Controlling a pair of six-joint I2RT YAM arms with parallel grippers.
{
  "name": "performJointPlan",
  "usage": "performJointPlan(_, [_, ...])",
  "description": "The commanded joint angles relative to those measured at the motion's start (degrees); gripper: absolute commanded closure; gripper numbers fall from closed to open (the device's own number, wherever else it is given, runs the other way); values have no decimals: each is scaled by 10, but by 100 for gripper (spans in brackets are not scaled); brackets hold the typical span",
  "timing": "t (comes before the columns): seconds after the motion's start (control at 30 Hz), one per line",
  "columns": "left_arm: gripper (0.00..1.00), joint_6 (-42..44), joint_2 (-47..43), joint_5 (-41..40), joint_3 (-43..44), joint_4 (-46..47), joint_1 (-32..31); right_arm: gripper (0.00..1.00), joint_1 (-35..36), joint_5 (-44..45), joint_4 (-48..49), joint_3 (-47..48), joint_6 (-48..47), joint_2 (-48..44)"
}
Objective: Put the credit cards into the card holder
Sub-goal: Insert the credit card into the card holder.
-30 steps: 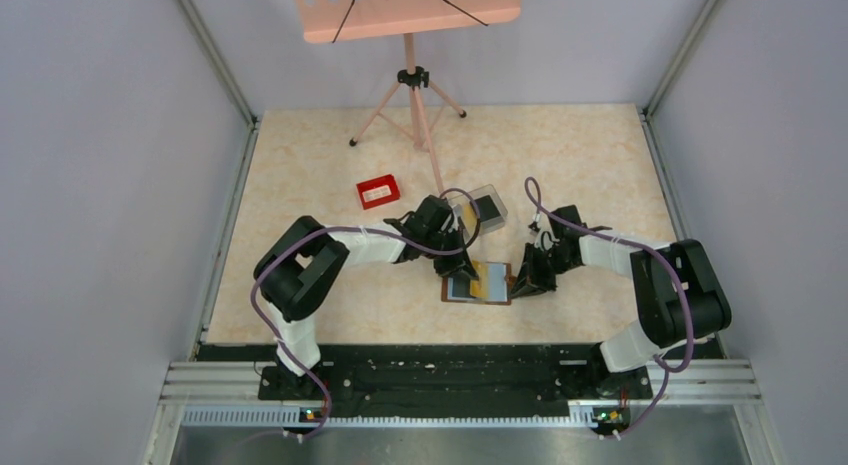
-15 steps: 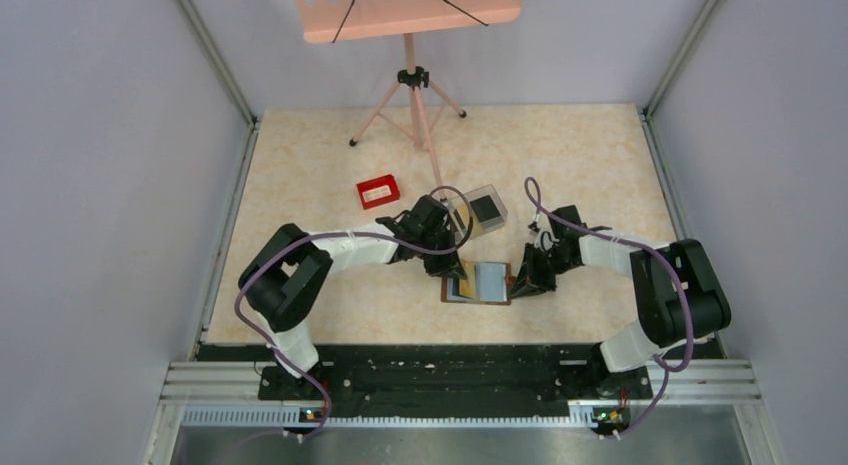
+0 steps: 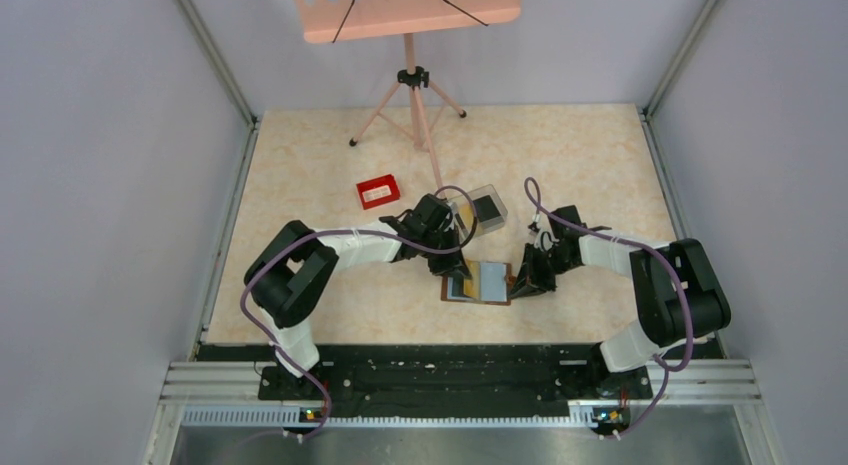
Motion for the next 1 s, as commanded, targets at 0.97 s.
performJointPlan(0.97, [100,-2,-30,-14,-51,62,5,100,5,2,15,-13,-6,9])
